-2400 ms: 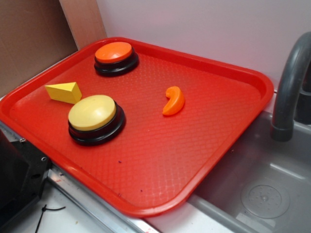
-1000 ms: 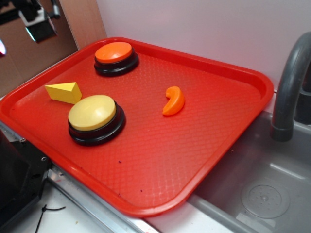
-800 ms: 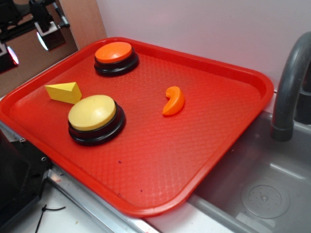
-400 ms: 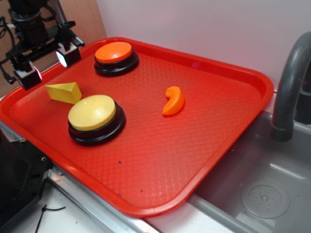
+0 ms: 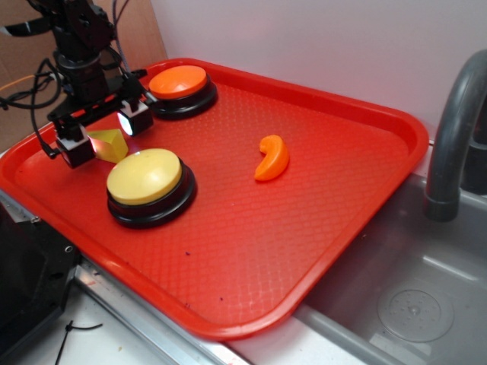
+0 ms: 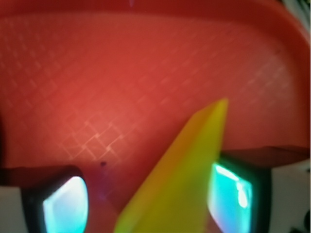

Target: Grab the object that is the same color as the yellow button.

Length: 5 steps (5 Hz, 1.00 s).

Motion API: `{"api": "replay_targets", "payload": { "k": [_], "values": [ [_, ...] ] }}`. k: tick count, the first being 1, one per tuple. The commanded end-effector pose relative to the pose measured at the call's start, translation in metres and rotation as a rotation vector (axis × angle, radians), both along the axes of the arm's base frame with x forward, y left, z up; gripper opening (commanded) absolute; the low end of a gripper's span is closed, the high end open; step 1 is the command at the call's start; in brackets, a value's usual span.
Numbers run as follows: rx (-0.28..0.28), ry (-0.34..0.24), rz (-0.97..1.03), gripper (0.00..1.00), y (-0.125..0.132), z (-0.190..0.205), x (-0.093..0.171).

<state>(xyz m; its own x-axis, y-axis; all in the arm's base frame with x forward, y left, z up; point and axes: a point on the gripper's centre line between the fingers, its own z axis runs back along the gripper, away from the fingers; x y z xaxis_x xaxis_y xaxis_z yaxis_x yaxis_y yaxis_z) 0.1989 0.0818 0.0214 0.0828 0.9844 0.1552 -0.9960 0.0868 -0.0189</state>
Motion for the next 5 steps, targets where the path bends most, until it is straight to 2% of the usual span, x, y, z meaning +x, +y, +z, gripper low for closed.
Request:
{"api": "replay_targets", "payload": {
  "k": [1, 2, 3, 4, 5],
  "values": [
    [-0.068, -0.054, -0.061, 1.0, -0.014, 0.001, 0.008],
    [-0.071, -0.06, -0.079, 0.0, -0.02, 0.003, 0.007],
    [-0.069, -0.06, -0.097, 0.0, -0.02, 0.003, 0.007],
    [-0.084, -0.067, -0.204, 0.0, -0.017, 0.01, 0.008],
    [-0.074, -0.018, -0.427, 0.0, -0.013, 0.034, 0.01]
  ]
}}
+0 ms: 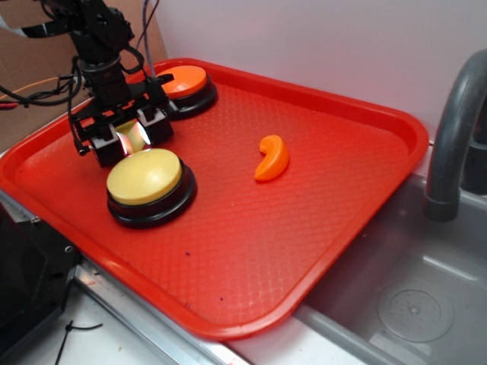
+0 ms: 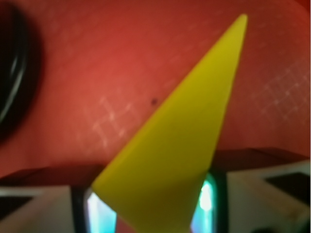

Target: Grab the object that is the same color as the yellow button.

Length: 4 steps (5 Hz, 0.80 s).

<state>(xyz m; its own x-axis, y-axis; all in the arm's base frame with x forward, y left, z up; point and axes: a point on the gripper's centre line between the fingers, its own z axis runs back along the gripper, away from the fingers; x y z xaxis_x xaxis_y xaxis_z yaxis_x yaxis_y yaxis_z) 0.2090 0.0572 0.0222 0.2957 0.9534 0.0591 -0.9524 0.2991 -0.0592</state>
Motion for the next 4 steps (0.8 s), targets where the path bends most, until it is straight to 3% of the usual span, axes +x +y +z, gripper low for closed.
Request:
{"api": "replay_targets", "payload": {
  "k": [1, 2, 3, 4],
  "values": [
    [0.018, 0.044, -0.351, 0.0, 0.011, 0.06, 0.003],
    [0.003, 0.012, -0.52, 0.0, -0.001, 0.1, 0.004],
    [-0.028, -0.064, -0.719, 0.0, -0.019, 0.15, 0.006],
    [-0.014, -0.115, -0.861, 0.0, -0.039, 0.186, 0.01]
  ]
}}
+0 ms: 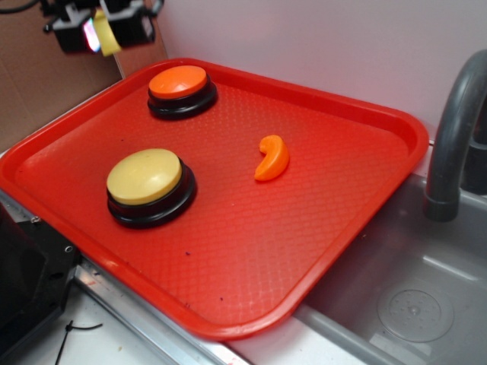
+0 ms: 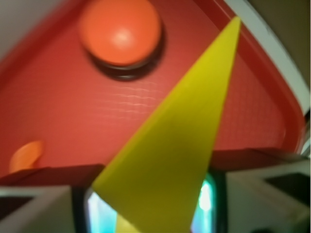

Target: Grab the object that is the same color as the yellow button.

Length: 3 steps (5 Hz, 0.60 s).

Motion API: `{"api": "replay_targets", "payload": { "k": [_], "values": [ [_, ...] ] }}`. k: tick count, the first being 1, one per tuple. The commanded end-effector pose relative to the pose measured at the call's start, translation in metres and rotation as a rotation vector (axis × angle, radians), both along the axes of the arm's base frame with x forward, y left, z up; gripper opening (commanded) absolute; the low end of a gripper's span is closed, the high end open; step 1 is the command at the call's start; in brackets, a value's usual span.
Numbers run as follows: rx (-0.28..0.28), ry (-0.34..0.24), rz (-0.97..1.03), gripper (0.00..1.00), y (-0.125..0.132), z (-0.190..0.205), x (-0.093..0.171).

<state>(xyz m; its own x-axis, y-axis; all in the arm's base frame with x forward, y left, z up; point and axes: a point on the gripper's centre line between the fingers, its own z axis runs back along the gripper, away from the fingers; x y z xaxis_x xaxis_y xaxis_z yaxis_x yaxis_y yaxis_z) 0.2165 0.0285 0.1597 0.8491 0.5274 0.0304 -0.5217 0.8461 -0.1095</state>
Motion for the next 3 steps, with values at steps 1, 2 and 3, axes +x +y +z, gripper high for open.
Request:
{"api": "replay_targets", "payload": {
  "k": [1, 2, 3],
  "values": [
    [0.022, -0.119, -0.253, 0.0, -0.039, 0.081, 0.01],
    [0.058, -0.138, -0.258, 0.0, -0.053, 0.088, 0.017],
    [0.067, -0.074, -0.219, 0.0, -0.037, 0.072, 0.022]
  ]
}}
